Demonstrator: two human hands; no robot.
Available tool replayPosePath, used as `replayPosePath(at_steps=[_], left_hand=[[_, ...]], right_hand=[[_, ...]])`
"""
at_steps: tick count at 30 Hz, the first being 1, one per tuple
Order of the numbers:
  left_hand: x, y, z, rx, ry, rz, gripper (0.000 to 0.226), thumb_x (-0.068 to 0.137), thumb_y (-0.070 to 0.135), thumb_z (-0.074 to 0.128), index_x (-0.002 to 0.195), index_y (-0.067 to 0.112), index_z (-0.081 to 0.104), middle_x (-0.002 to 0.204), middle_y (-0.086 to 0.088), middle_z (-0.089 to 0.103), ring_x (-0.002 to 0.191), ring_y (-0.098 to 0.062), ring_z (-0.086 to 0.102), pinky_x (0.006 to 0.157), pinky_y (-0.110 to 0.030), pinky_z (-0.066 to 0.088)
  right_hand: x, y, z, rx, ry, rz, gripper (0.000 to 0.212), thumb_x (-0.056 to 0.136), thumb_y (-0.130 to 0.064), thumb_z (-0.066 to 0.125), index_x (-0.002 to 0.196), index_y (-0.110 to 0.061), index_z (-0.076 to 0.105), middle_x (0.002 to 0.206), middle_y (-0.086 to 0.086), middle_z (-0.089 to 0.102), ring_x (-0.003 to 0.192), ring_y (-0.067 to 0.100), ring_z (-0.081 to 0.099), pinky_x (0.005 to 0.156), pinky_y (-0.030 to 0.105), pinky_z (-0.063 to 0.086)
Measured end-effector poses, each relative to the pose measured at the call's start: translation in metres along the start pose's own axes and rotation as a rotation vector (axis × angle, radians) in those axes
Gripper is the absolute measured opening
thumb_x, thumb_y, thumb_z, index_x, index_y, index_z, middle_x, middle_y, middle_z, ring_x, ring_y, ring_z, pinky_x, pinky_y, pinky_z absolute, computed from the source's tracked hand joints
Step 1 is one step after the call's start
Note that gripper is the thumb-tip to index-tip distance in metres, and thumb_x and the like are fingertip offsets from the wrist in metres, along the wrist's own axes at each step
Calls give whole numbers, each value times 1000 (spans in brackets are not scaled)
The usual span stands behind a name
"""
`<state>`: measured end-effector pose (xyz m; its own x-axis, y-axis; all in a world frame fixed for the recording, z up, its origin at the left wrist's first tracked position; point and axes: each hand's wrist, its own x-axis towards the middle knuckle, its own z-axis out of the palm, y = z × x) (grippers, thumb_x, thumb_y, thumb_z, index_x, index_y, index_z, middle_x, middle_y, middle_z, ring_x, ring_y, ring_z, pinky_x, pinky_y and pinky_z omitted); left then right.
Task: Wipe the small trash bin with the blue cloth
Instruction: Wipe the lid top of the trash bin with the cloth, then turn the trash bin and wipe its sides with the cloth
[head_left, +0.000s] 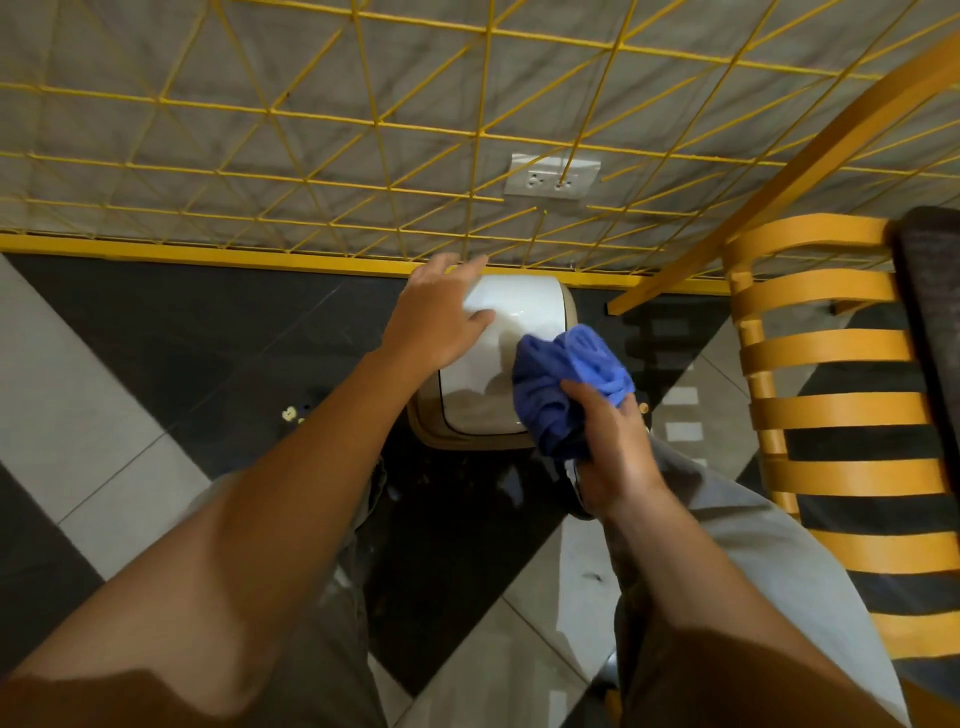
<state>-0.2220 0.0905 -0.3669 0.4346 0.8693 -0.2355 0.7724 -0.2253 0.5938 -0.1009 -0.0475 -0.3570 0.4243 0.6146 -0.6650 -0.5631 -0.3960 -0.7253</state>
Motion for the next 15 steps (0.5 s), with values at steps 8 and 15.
replayPosePath(at_steps=[8,15], left_hand=[[-39,22,-4,-993,-64,-516,57,90,54,40,127,12,50,129,-8,56,108,-17,55,94,-33,43],[-49,24,-20,-1605,-12,-564,49,94,46,36,126,11,47,105,-3,63,86,-14,64,83,-33,50]], right_hand=[[5,-31,31,250,-160,230,25,97,-20,38,91,-11,61,106,8,64,101,25,63,76,25,47],[2,-14,72,-386,-352,-101,28,96,-13,43,121,-6,53,119,18,61,110,30,59,96,42,49]])
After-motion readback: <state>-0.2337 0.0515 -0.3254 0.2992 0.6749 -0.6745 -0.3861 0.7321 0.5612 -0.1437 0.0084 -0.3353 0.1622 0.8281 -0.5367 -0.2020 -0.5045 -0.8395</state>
